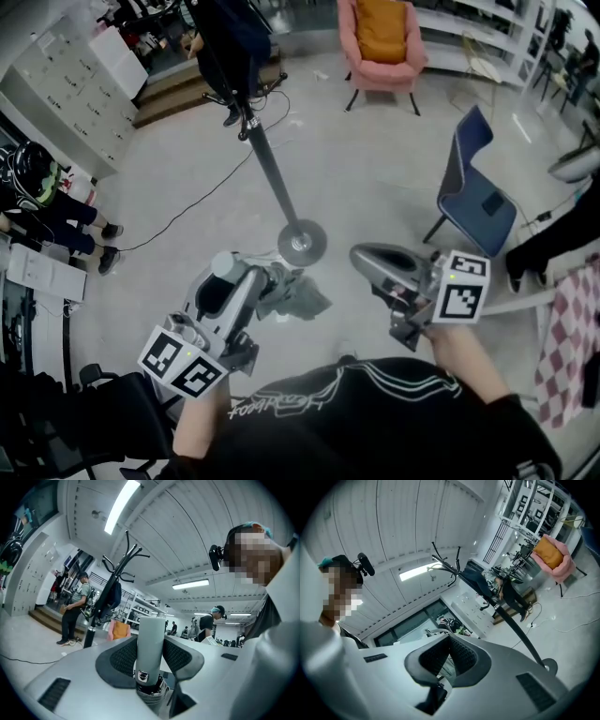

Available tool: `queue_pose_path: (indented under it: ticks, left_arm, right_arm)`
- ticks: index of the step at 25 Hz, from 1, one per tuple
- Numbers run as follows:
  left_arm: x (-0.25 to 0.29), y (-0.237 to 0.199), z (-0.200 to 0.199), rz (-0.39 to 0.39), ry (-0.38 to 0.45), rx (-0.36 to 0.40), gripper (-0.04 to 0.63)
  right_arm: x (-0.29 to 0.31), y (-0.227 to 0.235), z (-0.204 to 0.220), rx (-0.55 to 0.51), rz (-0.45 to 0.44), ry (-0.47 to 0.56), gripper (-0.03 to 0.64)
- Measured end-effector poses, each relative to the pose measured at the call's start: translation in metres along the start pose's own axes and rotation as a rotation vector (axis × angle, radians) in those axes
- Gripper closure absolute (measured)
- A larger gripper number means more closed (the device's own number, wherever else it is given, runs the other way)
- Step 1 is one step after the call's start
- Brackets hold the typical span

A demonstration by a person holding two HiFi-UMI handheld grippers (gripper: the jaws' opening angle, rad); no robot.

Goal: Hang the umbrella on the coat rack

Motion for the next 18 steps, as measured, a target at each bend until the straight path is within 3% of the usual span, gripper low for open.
queue_pose_path:
  ticks: [7, 18]
  left_arm:
    - [0.03, -0.027, -0.003, -0.078, 0.029, 0.007, 0.436]
    - [0.062, -0.087, -0.015, -0.074, 0.034, -0.013, 0.436]
  right_arm:
    - [0.027, 0.032, -0.018, 0.007, -0.056, -0.023, 0.604]
    - [0.099, 0.063, -0.028, 0.031, -0.075, -0.054, 0.604]
Point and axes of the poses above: the fingertips, and each gripper's own axes: x forward along the fingers, y to its right, z out of its underside, the point moved 7 cm from there along -x, backward along the fingers, and after that the axes turned 14 degrees about y, right-handed, at the moved point
